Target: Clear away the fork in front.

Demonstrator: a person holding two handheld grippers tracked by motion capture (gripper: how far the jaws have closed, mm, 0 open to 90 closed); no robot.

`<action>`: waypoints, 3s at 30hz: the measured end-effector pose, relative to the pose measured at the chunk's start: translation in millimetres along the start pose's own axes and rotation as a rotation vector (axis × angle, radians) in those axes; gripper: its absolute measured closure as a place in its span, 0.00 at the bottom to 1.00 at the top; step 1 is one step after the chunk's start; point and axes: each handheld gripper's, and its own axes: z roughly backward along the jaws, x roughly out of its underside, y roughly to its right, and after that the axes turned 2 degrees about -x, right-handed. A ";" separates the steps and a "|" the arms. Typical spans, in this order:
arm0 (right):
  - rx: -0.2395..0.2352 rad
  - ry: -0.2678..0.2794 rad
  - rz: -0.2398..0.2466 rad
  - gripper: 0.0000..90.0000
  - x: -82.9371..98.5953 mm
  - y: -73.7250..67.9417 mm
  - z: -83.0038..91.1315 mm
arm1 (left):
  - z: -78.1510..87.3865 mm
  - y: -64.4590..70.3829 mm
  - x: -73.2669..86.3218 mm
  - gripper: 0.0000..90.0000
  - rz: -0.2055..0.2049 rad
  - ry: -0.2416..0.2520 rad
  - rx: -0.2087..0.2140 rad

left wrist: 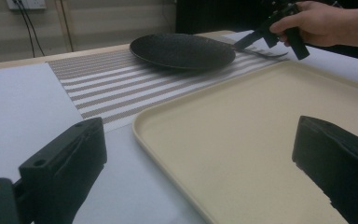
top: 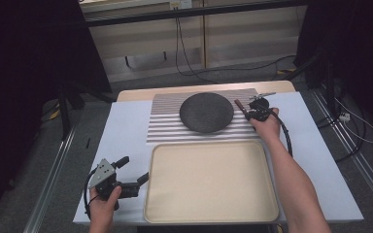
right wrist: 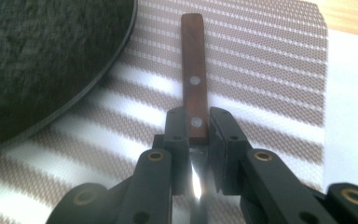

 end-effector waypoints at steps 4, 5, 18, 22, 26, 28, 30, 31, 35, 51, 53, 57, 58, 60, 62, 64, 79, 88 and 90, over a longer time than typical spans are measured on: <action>0.001 -0.034 0.017 0.88 8.6 4.8 13.4 | 2.8 -0.6 -0.2 0.03 0.013 0.013 0.001; 0.001 -0.037 0.018 0.88 11.6 6.1 16.9 | 2.9 -1.0 -0.1 0.03 0.016 0.016 0.000; -0.022 -0.090 0.050 0.87 44.0 7.1 55.9 | 5.9 -4.2 -0.5 0.04 0.022 0.029 -0.011; -0.027 -0.102 0.055 0.87 52.0 5.8 65.4 | 7.1 -4.2 -0.5 0.04 0.022 0.032 -0.016; -0.037 -0.106 0.061 0.87 57.7 6.6 71.5 | 6.8 -3.4 -0.2 0.04 0.018 0.028 -0.016; -0.037 -0.103 0.055 0.86 58.5 6.9 71.3 | 6.4 -2.9 0.1 0.04 0.017 0.024 -0.014; -0.037 -0.110 0.058 0.86 57.6 6.8 70.7 | 6.4 -2.4 -0.3 0.04 0.015 0.024 -0.015; -0.039 -0.114 0.053 0.86 57.0 7.4 70.5 | 6.6 -2.2 -0.6 0.04 0.014 0.026 -0.015; -0.051 -0.134 0.049 0.86 54.6 9.0 69.7 | 7.1 -2.1 -0.2 0.04 0.016 0.022 -0.017; 0.003 -0.260 0.086 0.87 38.2 -0.9 63.2 | 5.9 -3.6 -0.2 0.04 0.002 0.014 -0.013; -0.010 -0.254 0.066 0.87 38.5 1.7 62.9 | 5.2 -2.6 0.0 0.04 0.007 0.016 -0.007; -0.034 -0.225 0.037 0.87 42.9 5.7 64.1 | 4.0 -2.9 -0.4 0.04 0.006 0.015 -0.003; -0.039 -0.210 0.032 0.87 44.5 7.0 64.2 | 3.9 -3.1 -0.6 0.04 0.003 0.015 -0.004; -0.052 -0.193 0.016 0.88 47.0 9.0 65.0 | 4.5 -3.2 -1.0 0.04 0.000 0.015 -0.006; -0.055 -0.174 -0.001 0.88 49.7 9.9 65.8 | 5.2 -2.3 -1.8 0.04 -0.005 0.017 -0.009; -0.055 -0.160 0.001 0.88 51.1 10.1 66.2 | 5.2 -1.5 -2.5 0.04 -0.001 0.022 -0.010; -0.071 -0.050 -0.033 0.88 64.3 18.2 79.6 | 2.9 -4.2 -4.9 0.04 0.019 0.044 -0.020; -0.169 0.111 -0.094 0.88 67.1 20.0 111.2 | 4.1 -3.0 -4.2 0.04 0.023 0.041 -0.024; -0.191 0.140 -0.089 0.88 68.4 15.1 117.9 | 4.1 -2.0 -4.3 0.04 0.023 0.042 -0.018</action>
